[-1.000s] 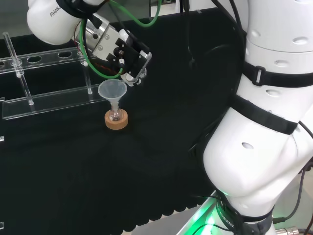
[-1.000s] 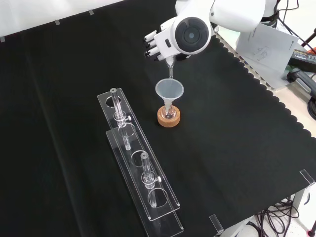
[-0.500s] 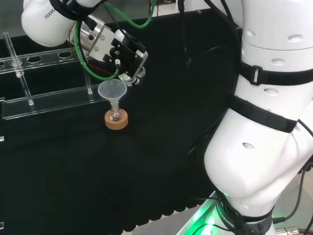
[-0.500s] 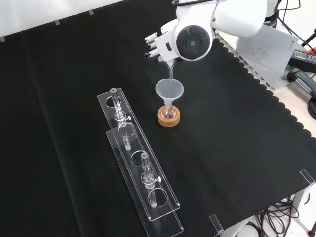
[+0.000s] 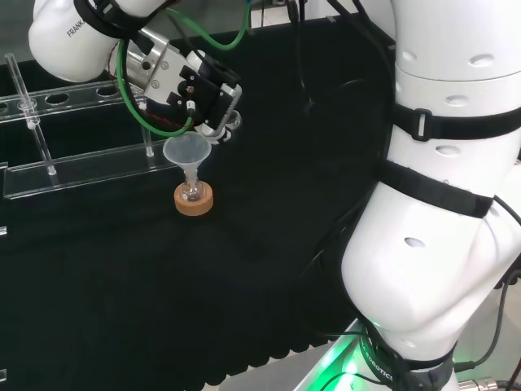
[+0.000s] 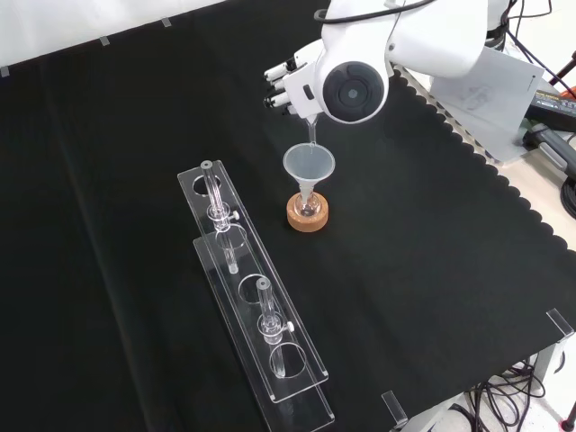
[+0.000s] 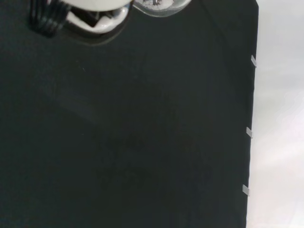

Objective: Pour all the NaCl from the weighing funnel into the round-bottom flask.

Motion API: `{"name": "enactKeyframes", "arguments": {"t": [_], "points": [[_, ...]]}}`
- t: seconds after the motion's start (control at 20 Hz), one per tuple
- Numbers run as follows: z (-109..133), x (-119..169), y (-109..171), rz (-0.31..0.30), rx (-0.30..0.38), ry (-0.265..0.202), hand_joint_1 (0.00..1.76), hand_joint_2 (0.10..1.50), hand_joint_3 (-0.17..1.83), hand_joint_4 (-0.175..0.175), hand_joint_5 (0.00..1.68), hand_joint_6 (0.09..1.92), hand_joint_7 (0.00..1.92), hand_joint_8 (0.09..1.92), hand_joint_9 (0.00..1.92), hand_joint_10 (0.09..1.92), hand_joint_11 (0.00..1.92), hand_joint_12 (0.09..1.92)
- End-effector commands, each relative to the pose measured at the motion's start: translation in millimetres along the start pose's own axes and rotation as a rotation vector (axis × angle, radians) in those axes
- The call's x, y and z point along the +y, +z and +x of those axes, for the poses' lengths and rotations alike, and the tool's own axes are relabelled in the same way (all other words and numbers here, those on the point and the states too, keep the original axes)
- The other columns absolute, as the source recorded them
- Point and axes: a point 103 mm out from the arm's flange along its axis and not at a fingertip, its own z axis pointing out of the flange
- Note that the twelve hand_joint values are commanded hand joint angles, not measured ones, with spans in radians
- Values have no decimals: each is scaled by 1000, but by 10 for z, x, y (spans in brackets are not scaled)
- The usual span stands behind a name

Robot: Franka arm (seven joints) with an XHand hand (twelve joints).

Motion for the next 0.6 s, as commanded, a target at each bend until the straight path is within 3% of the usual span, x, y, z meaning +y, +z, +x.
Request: {"name": "enactKeyframes", "arguments": {"t": [0.05,0.6], "points": [[12,-13,-24,3,-23,8,1109,708,572,175,1248,683,450,672,776,475,597,1171],[77,-49,-130,9,-78,15,1109,710,570,175,1246,685,447,671,767,470,596,1169]]}}
